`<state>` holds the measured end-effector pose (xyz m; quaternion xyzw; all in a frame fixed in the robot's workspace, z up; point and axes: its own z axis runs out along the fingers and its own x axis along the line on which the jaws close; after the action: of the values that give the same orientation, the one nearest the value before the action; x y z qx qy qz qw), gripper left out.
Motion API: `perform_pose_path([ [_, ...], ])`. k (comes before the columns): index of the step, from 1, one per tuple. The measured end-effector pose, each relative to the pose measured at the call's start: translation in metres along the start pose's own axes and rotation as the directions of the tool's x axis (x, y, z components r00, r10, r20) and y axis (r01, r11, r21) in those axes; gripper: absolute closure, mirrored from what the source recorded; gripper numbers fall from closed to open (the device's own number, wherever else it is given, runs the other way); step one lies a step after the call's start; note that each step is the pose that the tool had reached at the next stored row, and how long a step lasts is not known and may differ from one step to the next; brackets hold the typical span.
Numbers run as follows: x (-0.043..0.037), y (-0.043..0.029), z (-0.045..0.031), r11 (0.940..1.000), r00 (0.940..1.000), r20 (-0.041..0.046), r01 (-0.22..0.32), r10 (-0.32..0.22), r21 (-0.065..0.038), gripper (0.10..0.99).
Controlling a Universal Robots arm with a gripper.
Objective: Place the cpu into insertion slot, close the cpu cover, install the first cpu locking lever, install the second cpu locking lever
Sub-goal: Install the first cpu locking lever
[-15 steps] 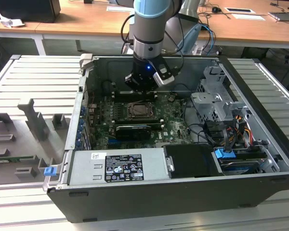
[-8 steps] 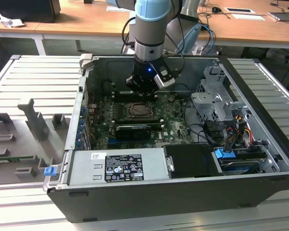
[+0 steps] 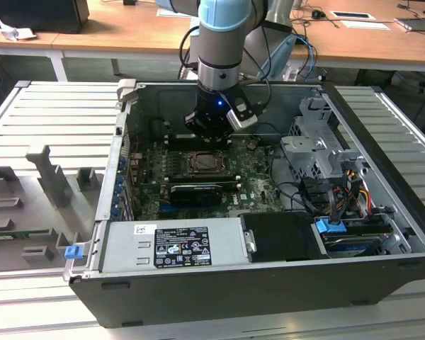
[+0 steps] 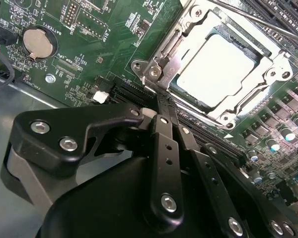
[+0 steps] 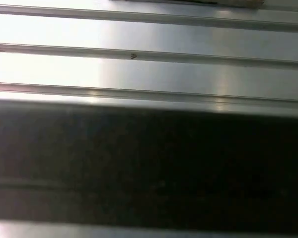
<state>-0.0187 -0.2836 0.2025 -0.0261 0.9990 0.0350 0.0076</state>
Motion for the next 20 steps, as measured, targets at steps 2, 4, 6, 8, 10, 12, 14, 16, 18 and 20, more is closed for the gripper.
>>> perform_pose_path([
  [2, 0.0000, 0.0000, 0.0010, 1.0000, 1.0000, 0.0000, 0.000, 0.000, 0.000, 0.980],
  [4, 0.0001, -0.0001, 0.0012, 1.0000, 1.0000, -0.0005, 0.000, 0.000, 0.000, 0.980],
  [6, 0.0001, -0.0001, 0.0011, 1.0000, 1.0000, -0.0003, 0.000, 0.000, -0.001, 0.980],
  [8, 0.0000, 0.0001, -0.0009, 1.0000, 1.0000, 0.0001, 0.000, 0.000, -0.002, 0.980],
  [10, 0.0000, 0.0003, -0.0044, 1.0000, 1.0000, -0.0002, 0.000, 0.000, -0.002, 0.980],
  [12, -0.0001, 0.0007, -0.0096, 1.0000, 1.0000, -0.0002, 0.000, 0.000, -0.002, 0.980],
  [14, -0.0002, 0.0010, -0.0145, 1.0000, 1.0000, -0.0002, 0.000, 0.000, -0.002, 0.980],
  [16, -0.0002, 0.0001, -0.0150, 1.0000, 1.0000, -0.0002, 0.000, 0.000, -0.002, 0.980],
  [18, 0.0000, -0.0024, -0.0152, 1.0000, 1.0000, -0.0002, 0.000, 0.000, -0.002, 0.980],
  [20, 0.0000, -0.0039, -0.0153, 1.0000, 1.0000, -0.0002, 0.000, 0.000, -0.002, 0.980],
])
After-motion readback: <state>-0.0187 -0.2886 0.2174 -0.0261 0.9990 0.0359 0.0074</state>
